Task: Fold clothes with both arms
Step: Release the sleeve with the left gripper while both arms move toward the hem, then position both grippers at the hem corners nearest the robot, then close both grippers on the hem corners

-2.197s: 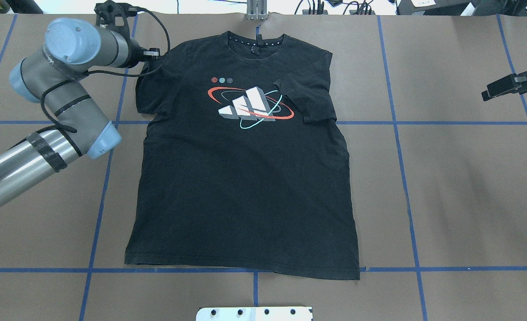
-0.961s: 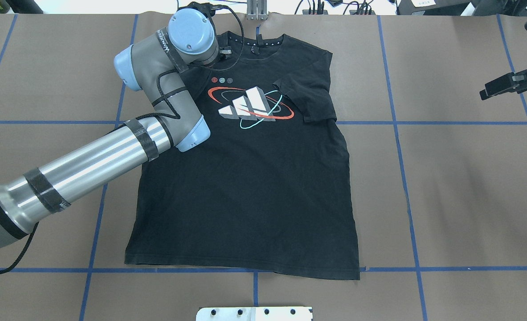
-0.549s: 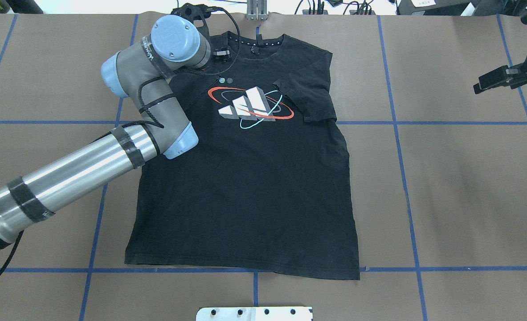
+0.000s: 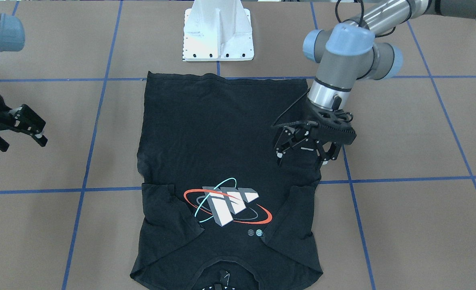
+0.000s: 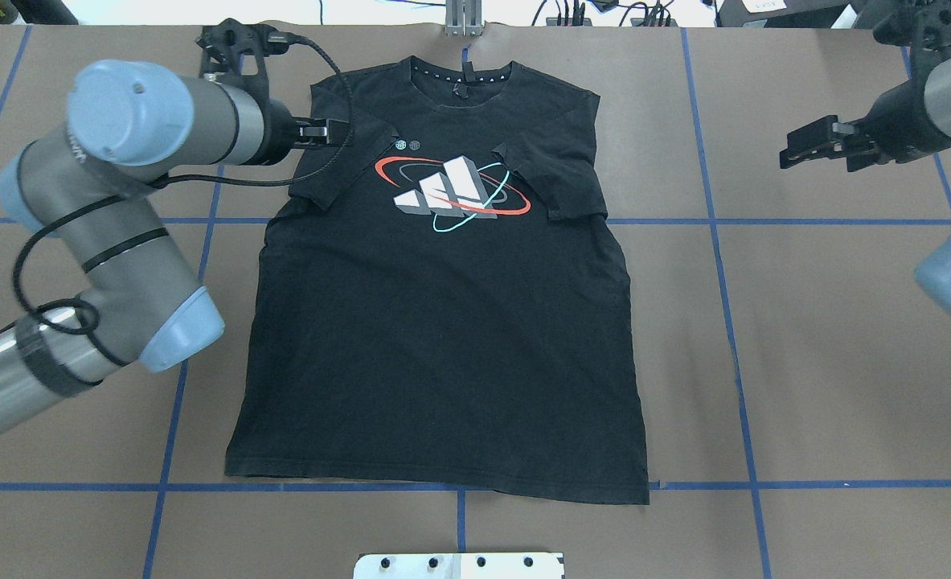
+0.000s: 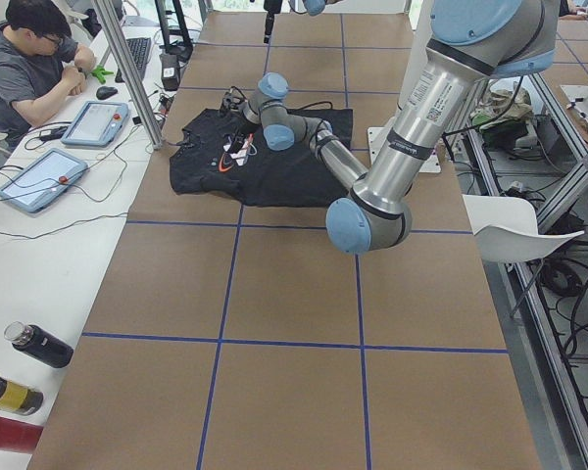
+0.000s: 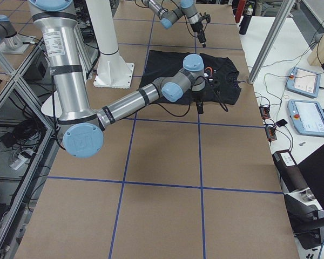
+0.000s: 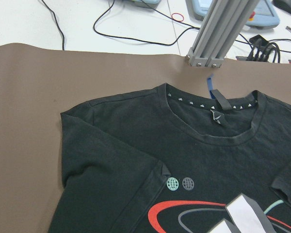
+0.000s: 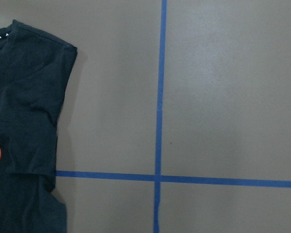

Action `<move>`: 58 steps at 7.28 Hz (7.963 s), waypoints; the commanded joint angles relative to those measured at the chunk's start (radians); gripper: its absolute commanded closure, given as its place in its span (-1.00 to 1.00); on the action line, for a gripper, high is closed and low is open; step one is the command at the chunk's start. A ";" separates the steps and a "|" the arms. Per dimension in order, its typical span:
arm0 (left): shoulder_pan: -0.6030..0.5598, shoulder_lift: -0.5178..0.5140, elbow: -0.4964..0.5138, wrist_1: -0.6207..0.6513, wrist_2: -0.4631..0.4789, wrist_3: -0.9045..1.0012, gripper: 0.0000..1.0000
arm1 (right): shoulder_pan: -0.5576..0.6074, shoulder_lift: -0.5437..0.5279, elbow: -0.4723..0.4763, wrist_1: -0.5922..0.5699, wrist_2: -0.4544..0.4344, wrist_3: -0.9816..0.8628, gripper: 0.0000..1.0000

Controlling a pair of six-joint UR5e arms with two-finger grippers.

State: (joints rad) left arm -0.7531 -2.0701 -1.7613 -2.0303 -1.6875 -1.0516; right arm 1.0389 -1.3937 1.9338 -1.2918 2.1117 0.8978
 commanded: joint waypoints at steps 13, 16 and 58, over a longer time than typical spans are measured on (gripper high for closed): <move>0.586 0.551 -0.330 -0.033 0.206 -0.329 -0.70 | -0.921 -0.306 0.379 -0.004 -0.842 0.707 -1.00; 0.586 0.551 -0.307 -0.034 0.198 -0.331 -0.28 | -0.924 -0.306 0.379 -0.003 -0.842 0.708 -1.00; 0.566 0.559 -0.360 -0.030 0.120 -0.354 1.00 | -1.117 -0.146 0.186 -0.135 -0.984 0.820 0.44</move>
State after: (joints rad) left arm -0.1867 -1.5117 -2.1190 -2.0602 -1.5677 -1.4051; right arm -0.0778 -1.5414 2.1210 -1.4266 1.1263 1.7181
